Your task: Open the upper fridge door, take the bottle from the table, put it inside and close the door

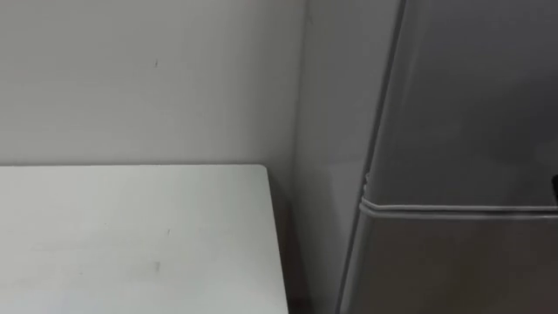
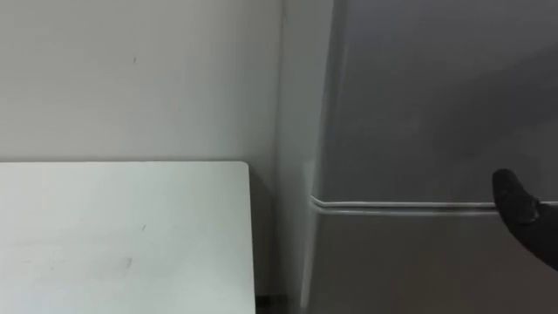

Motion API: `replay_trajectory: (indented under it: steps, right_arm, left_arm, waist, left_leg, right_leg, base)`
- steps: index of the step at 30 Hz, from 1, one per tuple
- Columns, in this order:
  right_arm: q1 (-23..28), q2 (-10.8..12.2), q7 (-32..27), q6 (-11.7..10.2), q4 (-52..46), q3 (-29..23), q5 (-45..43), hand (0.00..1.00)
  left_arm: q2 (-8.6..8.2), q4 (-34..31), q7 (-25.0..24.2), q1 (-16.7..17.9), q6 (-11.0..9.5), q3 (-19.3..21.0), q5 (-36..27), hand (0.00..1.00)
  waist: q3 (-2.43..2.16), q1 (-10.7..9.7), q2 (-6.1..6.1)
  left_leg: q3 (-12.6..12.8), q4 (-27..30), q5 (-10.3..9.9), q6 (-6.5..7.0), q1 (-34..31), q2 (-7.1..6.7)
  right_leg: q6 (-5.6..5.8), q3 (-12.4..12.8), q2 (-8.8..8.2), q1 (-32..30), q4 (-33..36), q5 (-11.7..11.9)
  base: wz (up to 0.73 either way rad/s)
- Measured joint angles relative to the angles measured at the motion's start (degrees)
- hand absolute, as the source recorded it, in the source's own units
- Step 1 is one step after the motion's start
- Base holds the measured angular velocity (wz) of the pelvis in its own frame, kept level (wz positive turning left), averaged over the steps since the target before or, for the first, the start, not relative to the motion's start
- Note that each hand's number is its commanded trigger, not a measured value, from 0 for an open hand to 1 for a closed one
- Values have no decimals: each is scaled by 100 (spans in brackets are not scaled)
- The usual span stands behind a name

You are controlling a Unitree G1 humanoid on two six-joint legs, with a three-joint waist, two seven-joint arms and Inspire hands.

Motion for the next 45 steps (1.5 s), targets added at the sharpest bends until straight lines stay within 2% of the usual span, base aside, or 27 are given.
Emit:
replay_trajectory:
  steps: [4,5,8,17,23,28,30,34,37,39,41,45]
  right_arm:
    - [-196,-1,34,0,5,204,-6,0]
    - [-303,-1,31,-6,15,300,-13,0]
    - [-373,0,16,-119,25,561,-16,0]
    - [-374,10,-123,-248,137,703,-273,0]
    - [-431,12,-290,-315,367,754,-525,0]
    - [-617,12,-488,-621,1118,969,-903,0]
    - [-810,11,-569,-708,1442,1036,-912,0]
    - [-889,9,-607,-905,1876,939,-862,0]
    - [-889,9,-605,-917,1944,890,-860,0]
    - [-889,9,-601,-1032,2081,809,-878,0]
    - [-883,9,-599,-1072,2106,773,-875,0]
    - [-870,8,-601,-1142,2104,691,-646,0]
  left_arm:
    - [14,20,-13,1,-9,-16,-14,0]
    - [27,30,-12,-17,-15,-65,-12,0]
    - [38,98,-11,-119,-35,-228,-7,0]
    - [53,96,7,-120,-84,-357,-6,0]
    - [62,70,8,-148,-76,-354,-3,0]
    - [104,22,7,-158,-45,-364,-37,0]
    - [118,23,6,-156,-47,-364,-37,0]
    - [119,33,7,-90,-59,-356,-38,0]
    - [119,26,7,37,-56,-348,-40,0]
    - [118,26,-33,119,-57,-348,-40,0]
    - [118,25,-97,142,-72,-318,-38,0]
    - [117,22,-164,244,-218,-18,-44,0]
  waist:
    - [3,54,11]
    - [19,65,10]
    - [19,150,5]
    - [19,212,12]
    - [28,366,47]
    - [35,449,61]
    - [39,457,60]
    - [33,455,26]
    - [28,467,4]
    - [24,458,-7]
    - [20,449,-3]
    - [-15,440,-5]
  left_leg:
    - [-50,15,0,0,1,0]
    - [-65,8,1,-1,39,1]
    - [-128,-6,-2,-4,100,1]
    - [-234,12,2,-12,70,-5]
    - [-234,21,3,-14,65,-1]
    - [-302,89,3,-13,73,10]
    - [-395,141,2,-12,74,3]
    - [-580,185,26,-12,85,-37]
    - [-618,210,40,-9,62,-45]
    - [-665,216,54,1,54,-59]
    - [-693,217,63,8,47,-73]
    - [-753,248,68,22,55,-132]
  right_leg:
    - [-5,-8,2,19,0,3]
    - [-7,-29,3,70,-10,4]
    - [-11,-110,3,186,-74,8]
    - [-23,-189,2,188,-84,15]
    - [-43,-259,-1,182,-92,30]
    - [-73,-270,13,199,-86,81]
    - [-87,-288,16,235,-91,98]
    - [-66,-415,8,382,-276,106]
    - [-56,-449,0,387,-277,107]
    - [-21,-569,-70,385,-282,88]
    - [-15,-561,-71,427,-284,90]
    - [-35,-553,-51,461,-275,108]
  base:
    - [1]
    - [8]
    - [11]
    - [1]
    - [-4]
    - [-7]
    - [2]
    - [21]
    - [11]
    - [13]
    - [11]
    - [7]
